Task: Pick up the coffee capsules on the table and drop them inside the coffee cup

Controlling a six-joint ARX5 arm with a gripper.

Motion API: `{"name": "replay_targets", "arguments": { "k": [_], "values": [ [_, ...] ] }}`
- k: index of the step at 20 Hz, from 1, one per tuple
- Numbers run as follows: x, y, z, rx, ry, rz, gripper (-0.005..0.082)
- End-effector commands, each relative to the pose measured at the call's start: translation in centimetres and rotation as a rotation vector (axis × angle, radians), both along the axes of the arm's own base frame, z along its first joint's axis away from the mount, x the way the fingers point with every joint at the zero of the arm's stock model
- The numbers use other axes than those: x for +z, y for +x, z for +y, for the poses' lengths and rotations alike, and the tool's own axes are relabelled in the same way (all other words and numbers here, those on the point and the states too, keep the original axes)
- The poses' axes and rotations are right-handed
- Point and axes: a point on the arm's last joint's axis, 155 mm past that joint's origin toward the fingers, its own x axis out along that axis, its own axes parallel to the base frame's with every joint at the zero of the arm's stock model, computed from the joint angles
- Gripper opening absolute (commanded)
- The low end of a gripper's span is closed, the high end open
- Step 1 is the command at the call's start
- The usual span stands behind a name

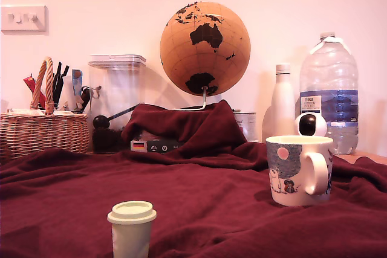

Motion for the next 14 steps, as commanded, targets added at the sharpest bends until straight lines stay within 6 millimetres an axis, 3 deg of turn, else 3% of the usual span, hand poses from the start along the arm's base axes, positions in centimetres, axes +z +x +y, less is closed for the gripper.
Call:
{"name": "replay_targets", "arguments": {
  "k": [1, 7, 14],
  "values": [
    [1.3, -0.4, -0.3, -0.017, -0.025, -0.070, -0.0024],
    [1.3, -0.4, -0.6, -0.033, -0.028, -0.070, -0.0024],
    [3.0, -1.9, -5.0, -0.270, -0.112, -0.111, -0.0024]
  ]
}}
